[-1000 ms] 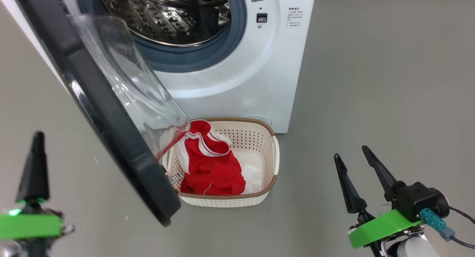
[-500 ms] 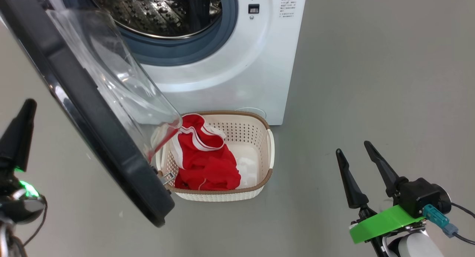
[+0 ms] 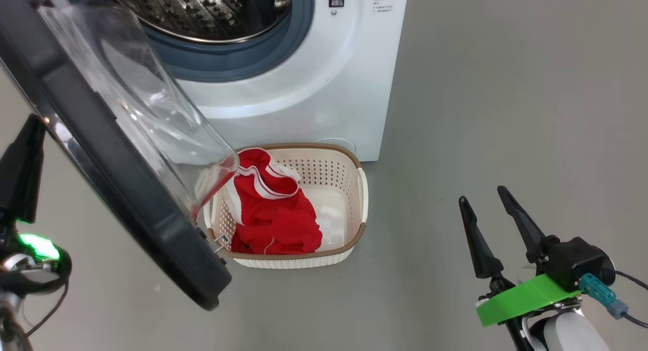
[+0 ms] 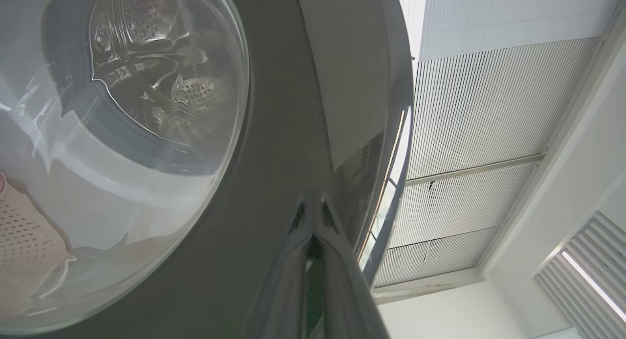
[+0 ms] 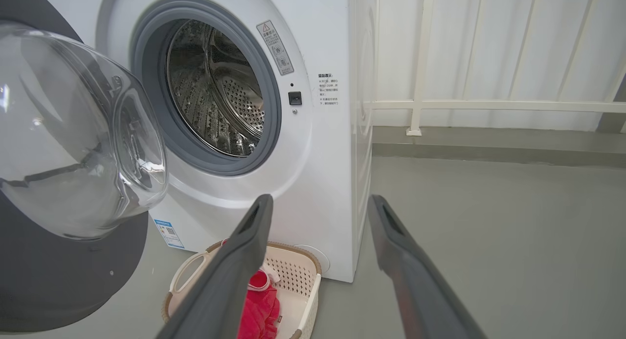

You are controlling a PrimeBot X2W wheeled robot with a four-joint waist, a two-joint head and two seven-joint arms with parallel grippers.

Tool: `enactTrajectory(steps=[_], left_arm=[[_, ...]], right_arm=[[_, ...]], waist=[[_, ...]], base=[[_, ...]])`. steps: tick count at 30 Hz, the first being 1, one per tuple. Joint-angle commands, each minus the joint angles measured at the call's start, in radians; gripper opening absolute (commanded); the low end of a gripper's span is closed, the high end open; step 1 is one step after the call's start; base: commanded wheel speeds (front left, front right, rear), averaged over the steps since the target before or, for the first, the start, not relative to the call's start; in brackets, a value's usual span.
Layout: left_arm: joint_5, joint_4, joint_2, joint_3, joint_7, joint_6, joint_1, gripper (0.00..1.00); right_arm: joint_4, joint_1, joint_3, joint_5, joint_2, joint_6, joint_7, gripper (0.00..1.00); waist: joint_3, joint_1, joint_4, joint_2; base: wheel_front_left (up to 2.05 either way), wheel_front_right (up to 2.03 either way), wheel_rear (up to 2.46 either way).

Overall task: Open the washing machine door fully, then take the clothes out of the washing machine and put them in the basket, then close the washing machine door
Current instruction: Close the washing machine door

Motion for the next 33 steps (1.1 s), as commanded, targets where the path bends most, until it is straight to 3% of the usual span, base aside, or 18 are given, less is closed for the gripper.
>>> enactTrajectory(steps=[1, 14, 33], left_arm=[[-0.008, -0.039, 0.020, 0.023, 0.013, 0.004, -0.020, 0.00], [-0.031, -0.086, -0.030, -0.013, -0.022, -0.015, -0.031, 0.00], [-0.007, -0.010, -0.054, -0.104, -0.152, -0.150, -0.062, 0.00]], right_arm=[[-0.029, -0.042, 0.023, 0.004, -0.001, 0.005, -0.009, 1.00], [-0.033, -0.059, 0.025, 0.012, -0.001, 0.005, -0.009, 1.00], [-0.029, -0.080, 0.024, 0.029, -0.001, 0.005, -0.009, 1.00]], waist=[[0.006, 0.0000, -0.005, 0.0000], [0.036, 0.0000, -0.037, 0.0000], [0.065, 0.0000, -0.137, 0.0000]], base=[[0.00, 0.00, 0.00], [0.00, 0.00, 0.00], [0.00, 0.00, 0.00]])
